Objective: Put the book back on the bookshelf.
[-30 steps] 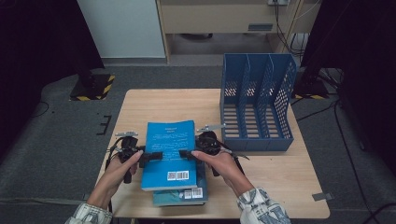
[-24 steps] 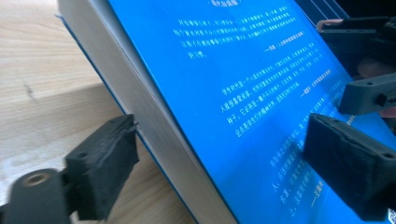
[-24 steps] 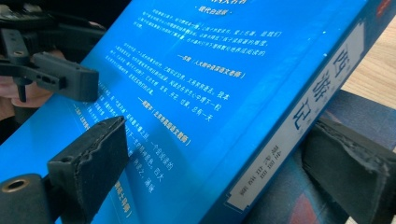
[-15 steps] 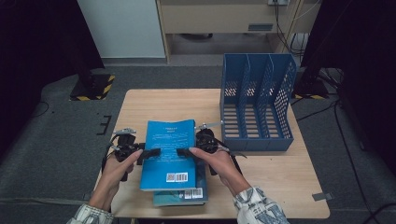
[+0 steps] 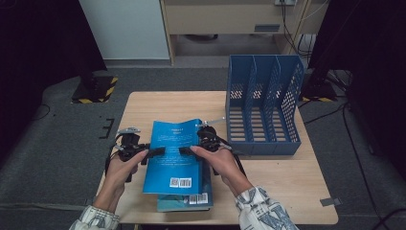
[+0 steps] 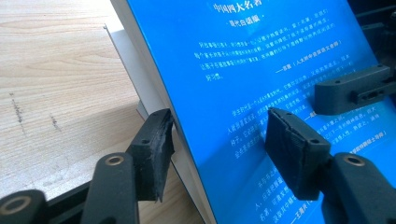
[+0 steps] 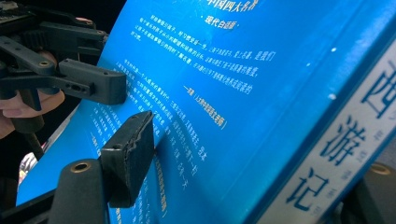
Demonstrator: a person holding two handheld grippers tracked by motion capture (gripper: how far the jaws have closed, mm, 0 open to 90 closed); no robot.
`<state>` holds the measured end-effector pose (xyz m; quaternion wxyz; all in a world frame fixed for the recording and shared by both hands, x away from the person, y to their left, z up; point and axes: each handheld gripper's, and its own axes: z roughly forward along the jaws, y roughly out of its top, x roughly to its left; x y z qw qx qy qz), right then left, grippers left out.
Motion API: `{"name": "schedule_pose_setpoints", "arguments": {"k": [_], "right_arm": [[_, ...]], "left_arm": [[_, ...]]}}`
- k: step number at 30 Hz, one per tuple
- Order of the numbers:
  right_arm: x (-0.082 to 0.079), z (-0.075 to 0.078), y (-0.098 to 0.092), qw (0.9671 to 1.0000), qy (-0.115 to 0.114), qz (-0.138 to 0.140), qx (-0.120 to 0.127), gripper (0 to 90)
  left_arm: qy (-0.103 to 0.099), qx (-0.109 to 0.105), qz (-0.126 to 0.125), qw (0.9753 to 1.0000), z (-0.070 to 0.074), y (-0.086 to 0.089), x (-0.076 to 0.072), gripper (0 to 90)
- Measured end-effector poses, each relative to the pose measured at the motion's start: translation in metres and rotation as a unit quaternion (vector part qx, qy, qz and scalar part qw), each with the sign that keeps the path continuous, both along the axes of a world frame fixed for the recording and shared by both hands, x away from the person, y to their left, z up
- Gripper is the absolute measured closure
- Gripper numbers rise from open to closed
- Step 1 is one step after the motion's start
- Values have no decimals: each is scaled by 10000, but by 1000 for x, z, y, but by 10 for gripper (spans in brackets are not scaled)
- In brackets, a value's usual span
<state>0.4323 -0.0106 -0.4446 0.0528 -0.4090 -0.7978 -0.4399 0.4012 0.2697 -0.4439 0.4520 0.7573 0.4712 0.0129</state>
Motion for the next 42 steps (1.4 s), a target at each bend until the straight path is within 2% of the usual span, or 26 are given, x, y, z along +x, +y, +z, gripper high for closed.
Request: {"name": "schedule_pose_setpoints", "arguments": {"k": [6,15,21,22,24,25,32,36,42], "right_arm": [[-1,7,-2,9998,-186,11,37,318],[4,35,-4,9973,-734,-30,31,389],[10,52,-4,9941,-1085,-73,-52,419],[11,55,-4,9930,-1176,-74,-60,425],[14,59,-4,9912,-1313,-114,-76,437],[16,61,-4,9904,-1379,-107,-75,445],[24,64,-6,9888,-1479,-171,-39,468],[30,67,-5,9872,-1580,-224,-51,477],[38,79,-2,9825,-1838,-283,-56,510]], "left_arm": [[-124,-65,57,9999,9,1,-1,457],[-544,179,113,9983,38,-2,6,505],[-885,241,282,9954,52,-5,10,532],[-996,251,355,9941,55,-4,11,544],[-1089,246,395,9930,59,-4,14,591],[-1158,333,402,9919,61,-4,15,594],[-1181,444,397,9912,64,-10,27,605],[-1306,545,451,9889,69,-11,32,610],[-1485,596,528,9857,79,-12,40,623]]}}
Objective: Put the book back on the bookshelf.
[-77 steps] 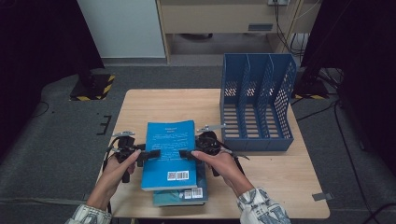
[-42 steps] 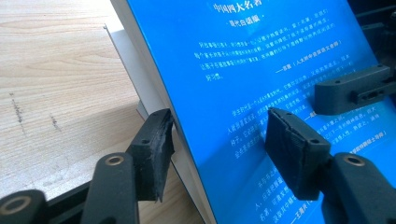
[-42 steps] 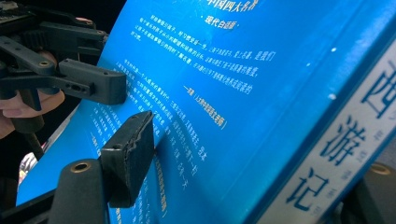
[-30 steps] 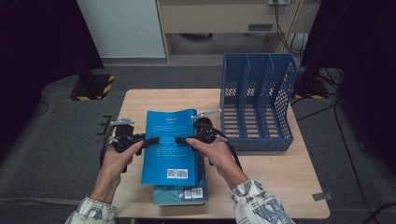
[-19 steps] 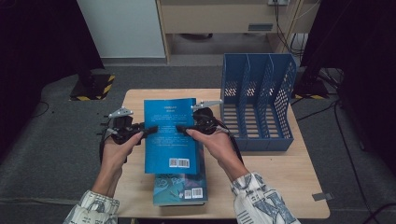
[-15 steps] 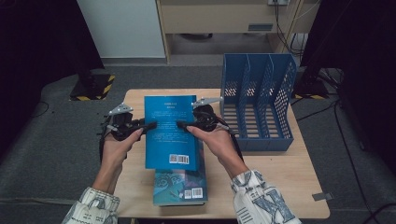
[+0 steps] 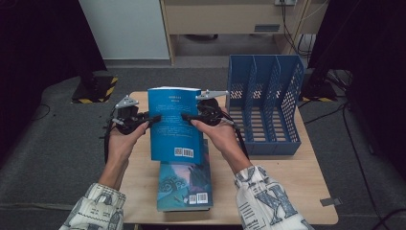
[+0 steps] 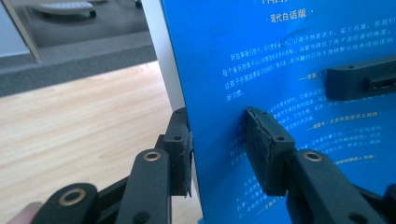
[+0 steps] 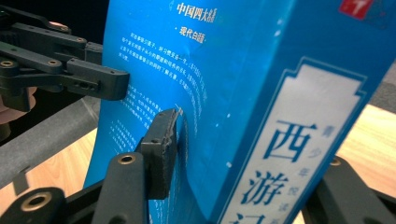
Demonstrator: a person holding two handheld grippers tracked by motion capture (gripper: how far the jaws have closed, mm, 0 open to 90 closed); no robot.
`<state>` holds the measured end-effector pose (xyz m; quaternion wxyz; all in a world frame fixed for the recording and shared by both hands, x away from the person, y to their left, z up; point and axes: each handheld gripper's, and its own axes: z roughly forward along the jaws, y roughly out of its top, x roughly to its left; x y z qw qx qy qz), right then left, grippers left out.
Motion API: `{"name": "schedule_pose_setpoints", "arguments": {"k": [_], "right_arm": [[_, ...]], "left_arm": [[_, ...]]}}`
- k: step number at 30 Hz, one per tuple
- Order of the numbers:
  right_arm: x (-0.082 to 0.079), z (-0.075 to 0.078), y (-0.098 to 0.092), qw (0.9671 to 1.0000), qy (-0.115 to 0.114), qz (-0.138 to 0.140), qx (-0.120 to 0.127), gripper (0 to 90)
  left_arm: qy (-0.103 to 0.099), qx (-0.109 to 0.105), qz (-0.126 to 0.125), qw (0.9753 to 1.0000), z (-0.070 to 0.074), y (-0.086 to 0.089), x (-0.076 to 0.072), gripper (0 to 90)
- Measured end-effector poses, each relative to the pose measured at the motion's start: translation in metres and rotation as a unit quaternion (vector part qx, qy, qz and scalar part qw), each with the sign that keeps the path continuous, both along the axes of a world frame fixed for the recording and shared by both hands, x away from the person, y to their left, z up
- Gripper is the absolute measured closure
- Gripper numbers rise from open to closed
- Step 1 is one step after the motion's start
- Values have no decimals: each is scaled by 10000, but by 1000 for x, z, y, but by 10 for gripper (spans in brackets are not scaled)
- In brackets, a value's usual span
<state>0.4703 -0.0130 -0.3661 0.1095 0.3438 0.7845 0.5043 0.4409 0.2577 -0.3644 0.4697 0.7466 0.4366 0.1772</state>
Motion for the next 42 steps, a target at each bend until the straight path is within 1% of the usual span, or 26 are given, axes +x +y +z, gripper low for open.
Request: {"name": "schedule_pose_setpoints", "arguments": {"k": [3,7,10,12,15,17,18,19,22,24,25,28,31,34,36,37,39,42], "right_arm": [[3,3,0,10000,-68,-46,22,522],[7,6,-2,9999,-114,-103,28,530],[5,6,-4,9998,-186,-89,34,532],[1,6,-5,9997,-244,-80,51,534],[-6,6,-5,9994,-340,-29,43,535],[-13,7,-6,9989,-455,39,46,538],[-17,7,-6,9987,-508,64,58,537],[-21,8,-7,9986,-518,97,89,542],[-32,9,-8,9977,-642,189,109,555],[-39,9,-10,9973,-687,241,124,563],[-42,10,-10,9971,-699,251,134,566],[-51,11,-10,9966,-754,310,127,575],[-59,12,-10,9960,-814,356,102,581],[-67,12,-11,9952,-849,472,88,583],[-71,13,-11,9947,-872,549,59,583],[-73,13,-10,9946,-878,560,31,583],[-74,13,-10,9940,-924,583,-7,583],[-76,12,-10,9938,-950,578,12,582]], "left_arm": [[-125,-32,37,9999,3,-1,3,633],[-216,-66,64,9997,5,-4,6,640],[-315,-72,60,9995,5,-5,3,641],[-342,-67,47,9994,5,-5,0,642],[-374,65,-17,9993,9,-4,-8,642],[-413,140,-68,9990,11,-2,-15,641],[-456,219,-70,9987,12,-2,-19,648],[-490,231,-83,9985,13,-1,-23,652],[-620,240,-124,9977,14,0,-36,655],[-685,265,-154,9972,13,1,-41,656],[-700,241,-161,9971,13,2,-44,656],[-688,186,-206,9972,13,5,-51,652],[-709,189,-273,9969,13,8,-57,649],[-660,160,-336,9971,11,13,-61,660],[-652,163,-371,9970,8,15,-62,675],[-614,167,-409,9971,6,16,-62,675],[-592,176,-444,9971,3,17,-61,667],[-573,107,-448,9973,-4,17,-62,643]]}}
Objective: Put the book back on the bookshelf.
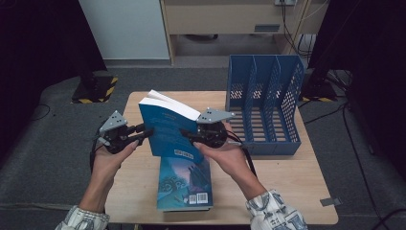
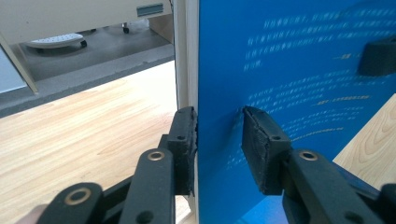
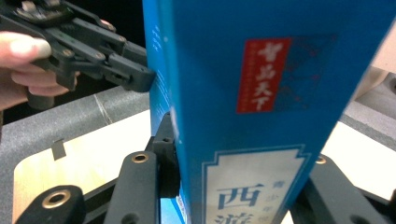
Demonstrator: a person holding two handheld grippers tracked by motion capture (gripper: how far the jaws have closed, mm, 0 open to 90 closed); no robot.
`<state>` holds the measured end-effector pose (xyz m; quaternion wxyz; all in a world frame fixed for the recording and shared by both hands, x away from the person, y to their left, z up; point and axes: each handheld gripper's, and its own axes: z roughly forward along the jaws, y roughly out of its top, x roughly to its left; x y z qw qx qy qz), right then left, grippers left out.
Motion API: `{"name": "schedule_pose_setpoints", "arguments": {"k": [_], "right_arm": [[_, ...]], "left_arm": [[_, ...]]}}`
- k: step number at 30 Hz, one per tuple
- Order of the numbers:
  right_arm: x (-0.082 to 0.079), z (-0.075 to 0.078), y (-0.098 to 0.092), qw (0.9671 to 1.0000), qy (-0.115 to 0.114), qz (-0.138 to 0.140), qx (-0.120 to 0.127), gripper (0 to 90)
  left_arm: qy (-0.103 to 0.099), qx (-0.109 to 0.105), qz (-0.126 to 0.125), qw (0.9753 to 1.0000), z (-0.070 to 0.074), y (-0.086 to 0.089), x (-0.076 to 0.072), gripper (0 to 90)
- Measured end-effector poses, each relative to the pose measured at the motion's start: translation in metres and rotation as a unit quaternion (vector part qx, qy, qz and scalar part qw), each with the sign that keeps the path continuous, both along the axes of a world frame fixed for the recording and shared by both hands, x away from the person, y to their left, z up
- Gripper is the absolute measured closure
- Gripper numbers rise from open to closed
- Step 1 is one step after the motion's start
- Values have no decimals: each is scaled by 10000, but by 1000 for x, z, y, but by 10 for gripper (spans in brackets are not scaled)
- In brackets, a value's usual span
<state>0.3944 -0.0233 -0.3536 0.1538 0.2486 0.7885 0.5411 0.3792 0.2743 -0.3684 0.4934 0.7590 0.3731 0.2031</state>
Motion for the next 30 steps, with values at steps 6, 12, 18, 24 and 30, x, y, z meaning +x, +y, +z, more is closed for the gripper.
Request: {"name": "schedule_pose_setpoints", "arguments": {"k": [6,12,18,24,30], "right_arm": [[-3,-1,0,10000,-35,42,74,561],[-5,2,6,9996,-138,125,192,423],[0,5,4,9988,-143,260,391,462],[4,13,2,9974,-253,392,542,461],[11,18,2,9963,-312,498,622,496]], "left_arm": [[49,-80,13,10000,-11,-2,0,584],[50,-105,32,9999,-14,-2,-1,578],[44,-105,40,9999,-16,-3,-1,574],[47,-119,50,9999,-19,-3,-1,572],[34,-108,62,9999,-21,-4,-1,567]]}}
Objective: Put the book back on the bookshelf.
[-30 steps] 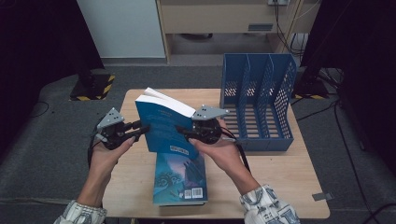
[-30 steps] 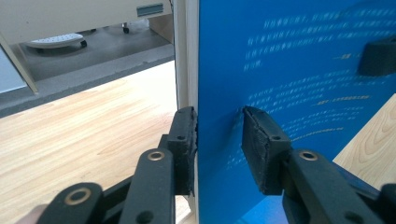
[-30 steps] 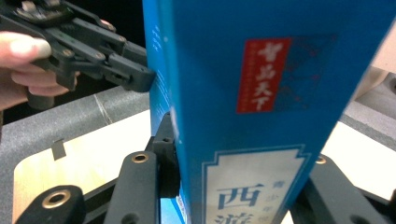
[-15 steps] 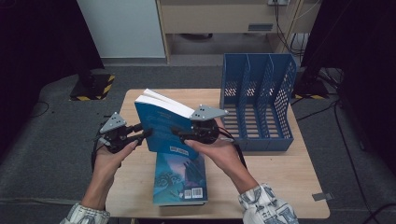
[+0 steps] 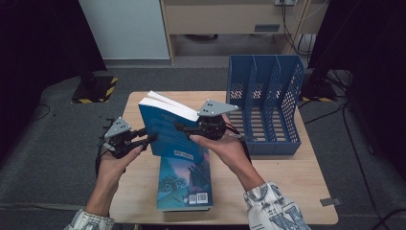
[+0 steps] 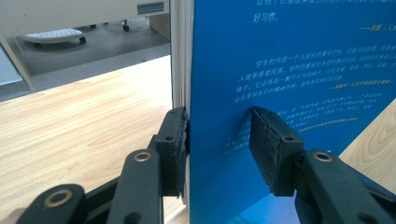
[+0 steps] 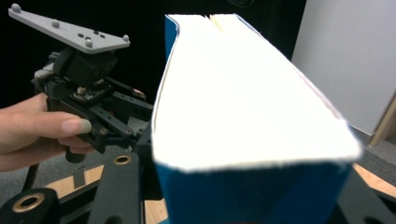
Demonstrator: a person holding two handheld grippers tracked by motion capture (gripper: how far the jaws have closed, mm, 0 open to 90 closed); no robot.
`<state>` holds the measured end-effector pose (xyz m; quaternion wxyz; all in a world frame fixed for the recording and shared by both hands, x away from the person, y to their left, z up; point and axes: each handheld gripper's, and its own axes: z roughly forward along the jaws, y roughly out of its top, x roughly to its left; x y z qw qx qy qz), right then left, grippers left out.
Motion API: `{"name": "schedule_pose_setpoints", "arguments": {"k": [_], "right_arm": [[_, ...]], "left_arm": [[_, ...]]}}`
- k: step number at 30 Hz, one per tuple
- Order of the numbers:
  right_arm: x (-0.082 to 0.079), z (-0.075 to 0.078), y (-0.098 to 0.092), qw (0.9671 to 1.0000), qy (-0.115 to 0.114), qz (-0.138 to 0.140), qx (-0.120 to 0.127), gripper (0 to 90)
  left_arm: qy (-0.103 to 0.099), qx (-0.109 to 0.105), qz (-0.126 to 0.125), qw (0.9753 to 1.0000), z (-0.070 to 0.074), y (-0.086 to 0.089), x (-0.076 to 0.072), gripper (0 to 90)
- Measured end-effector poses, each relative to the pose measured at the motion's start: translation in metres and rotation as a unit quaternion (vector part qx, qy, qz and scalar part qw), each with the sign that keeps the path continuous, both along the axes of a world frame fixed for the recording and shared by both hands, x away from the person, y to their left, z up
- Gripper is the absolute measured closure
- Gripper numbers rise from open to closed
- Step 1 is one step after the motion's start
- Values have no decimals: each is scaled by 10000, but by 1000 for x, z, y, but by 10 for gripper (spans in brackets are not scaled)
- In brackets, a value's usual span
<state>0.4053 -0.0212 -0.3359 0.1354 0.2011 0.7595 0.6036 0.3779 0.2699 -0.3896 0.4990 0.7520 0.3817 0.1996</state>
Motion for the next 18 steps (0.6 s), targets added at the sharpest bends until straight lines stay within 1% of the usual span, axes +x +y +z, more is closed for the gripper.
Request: {"name": "schedule_pose_setpoints", "arguments": {"k": [7,12,15,17,18], "right_arm": [[4,-1,4,9999,-31,76,73,518],[6,-3,6,10000,-23,51,65,532],[6,-3,8,10000,-10,47,66,560],[6,-3,8,10000,10,61,72,574],[6,-3,8,10000,10,63,68,580]], "left_arm": [[-5,7,5,10000,-1,-1,0,563],[-9,1,7,10000,-2,-1,0,561],[-14,-30,4,10000,-3,0,-1,558],[35,-33,27,10000,-6,0,-2,528],[31,-8,98,9999,-8,0,-3,474]]}}
